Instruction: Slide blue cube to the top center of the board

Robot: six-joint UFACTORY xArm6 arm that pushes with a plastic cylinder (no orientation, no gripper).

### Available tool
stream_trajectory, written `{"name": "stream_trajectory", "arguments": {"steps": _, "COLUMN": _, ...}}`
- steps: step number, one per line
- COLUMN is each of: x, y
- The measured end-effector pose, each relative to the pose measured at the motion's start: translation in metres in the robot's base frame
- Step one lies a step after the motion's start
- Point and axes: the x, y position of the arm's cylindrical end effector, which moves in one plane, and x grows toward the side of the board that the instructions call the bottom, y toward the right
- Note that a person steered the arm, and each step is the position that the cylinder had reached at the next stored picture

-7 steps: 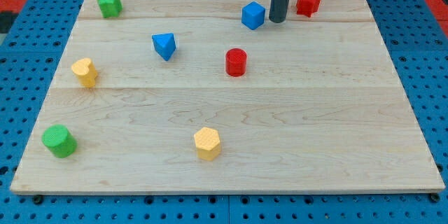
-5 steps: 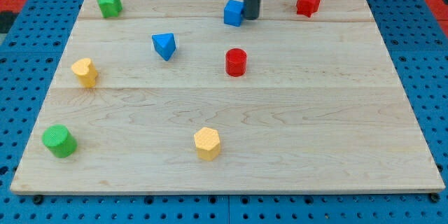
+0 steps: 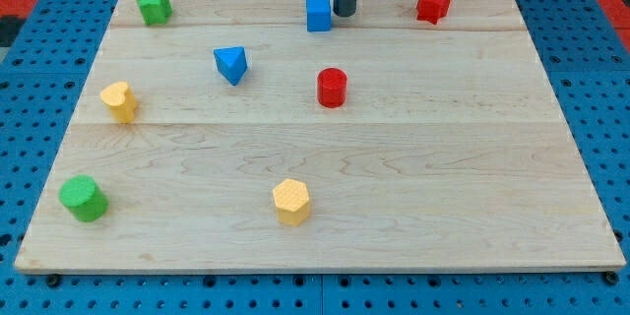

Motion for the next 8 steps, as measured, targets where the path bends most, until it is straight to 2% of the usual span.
{"name": "stream_trajectory", "arguments": {"steps": 6, "x": 0.014, "y": -0.003}}
{"name": "stream_trajectory", "arguments": {"steps": 8, "x": 0.013, "y": -0.041}}
